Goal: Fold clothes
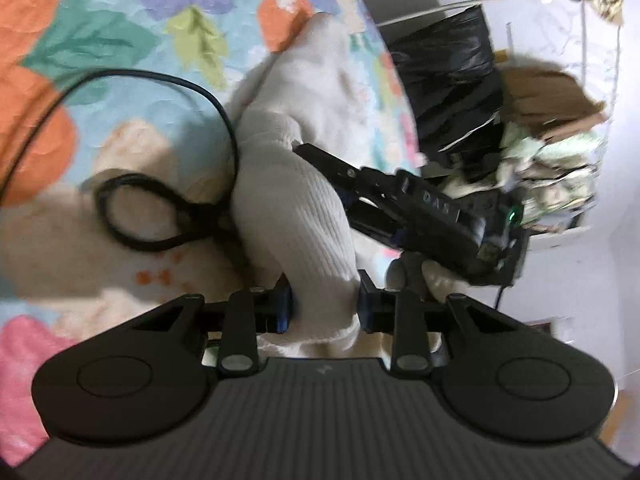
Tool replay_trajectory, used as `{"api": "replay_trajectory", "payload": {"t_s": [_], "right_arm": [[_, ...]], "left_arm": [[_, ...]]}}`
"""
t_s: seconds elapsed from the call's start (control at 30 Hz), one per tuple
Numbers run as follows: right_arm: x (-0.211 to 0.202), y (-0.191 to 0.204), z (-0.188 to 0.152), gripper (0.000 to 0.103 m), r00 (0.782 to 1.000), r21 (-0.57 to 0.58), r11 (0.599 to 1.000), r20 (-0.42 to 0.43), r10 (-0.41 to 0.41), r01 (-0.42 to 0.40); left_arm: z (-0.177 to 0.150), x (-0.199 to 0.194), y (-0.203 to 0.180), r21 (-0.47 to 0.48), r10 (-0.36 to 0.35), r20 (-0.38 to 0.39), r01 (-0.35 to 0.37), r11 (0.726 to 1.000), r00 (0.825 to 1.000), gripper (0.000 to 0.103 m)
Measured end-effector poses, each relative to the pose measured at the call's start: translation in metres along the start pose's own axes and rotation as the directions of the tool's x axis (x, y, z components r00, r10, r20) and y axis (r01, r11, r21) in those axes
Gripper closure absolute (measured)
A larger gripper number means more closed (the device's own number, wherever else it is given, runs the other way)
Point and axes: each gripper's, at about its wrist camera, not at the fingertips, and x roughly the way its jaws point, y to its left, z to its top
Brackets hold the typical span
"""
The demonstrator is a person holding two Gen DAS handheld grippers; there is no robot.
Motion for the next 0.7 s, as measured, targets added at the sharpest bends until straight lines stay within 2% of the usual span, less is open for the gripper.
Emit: {"api": "replay_trajectory", "payload": {"t_s": [0.07,0.13,0.2,0.23,0.3,0.37,0.47,0.57,0.7], "right_arm": [[-0.039,0.006,0.001,0.055,0.994,-0.017,0.999,0.106,0.041,-0.040],[-0.088,0.013,-0.004,0.043,0.971,-0.072,0.996,0.231,0.062,-0.046],[-0.137,0.013,-0.019,0.029,0.926,-0.125,0.992,0.371,0.063,-0.017],[-0.154,0.008,-0.027,0.027,0.903,-0.130,0.992,0.425,0.059,-0.004],[-0.178,-0.008,-0.039,0.026,0.870,-0.092,0.996,0.491,0.053,-0.009],[-0.188,-0.028,-0.046,0.026,0.853,-0.029,0.999,0.521,0.027,-0.014],[-0.188,-0.040,-0.047,0.026,0.840,0.058,0.998,0.541,-0.049,0.021],[-0.192,-0.044,-0.046,0.026,0.814,0.096,0.995,0.578,-0.065,0.011],[-0.204,-0.052,-0.044,0.026,0.746,0.159,0.987,0.659,-0.094,-0.015]], "left_arm": [[0.008,0.004,-0.006,-0.024,-0.027,0.000,0.027,0.999,1.000,0.073],[0.016,0.008,-0.012,-0.047,-0.054,0.001,0.054,0.997,0.999,0.073],[0.025,0.013,-0.018,-0.070,-0.078,0.004,0.078,0.994,0.997,0.073],[0.032,0.020,-0.021,-0.080,-0.073,0.013,0.074,0.994,0.997,0.073],[0.047,0.034,-0.027,-0.100,-0.063,0.032,0.066,0.993,0.998,0.073],[0.062,0.049,-0.033,-0.119,-0.053,0.051,0.058,0.991,0.997,0.073],[0.084,0.070,-0.042,-0.149,-0.036,0.078,0.048,0.988,0.996,0.073],[0.106,0.091,-0.051,-0.178,-0.019,0.105,0.038,0.983,0.994,0.075],[0.129,0.113,-0.058,-0.205,0.004,0.139,0.025,0.978,0.990,0.077]]}}
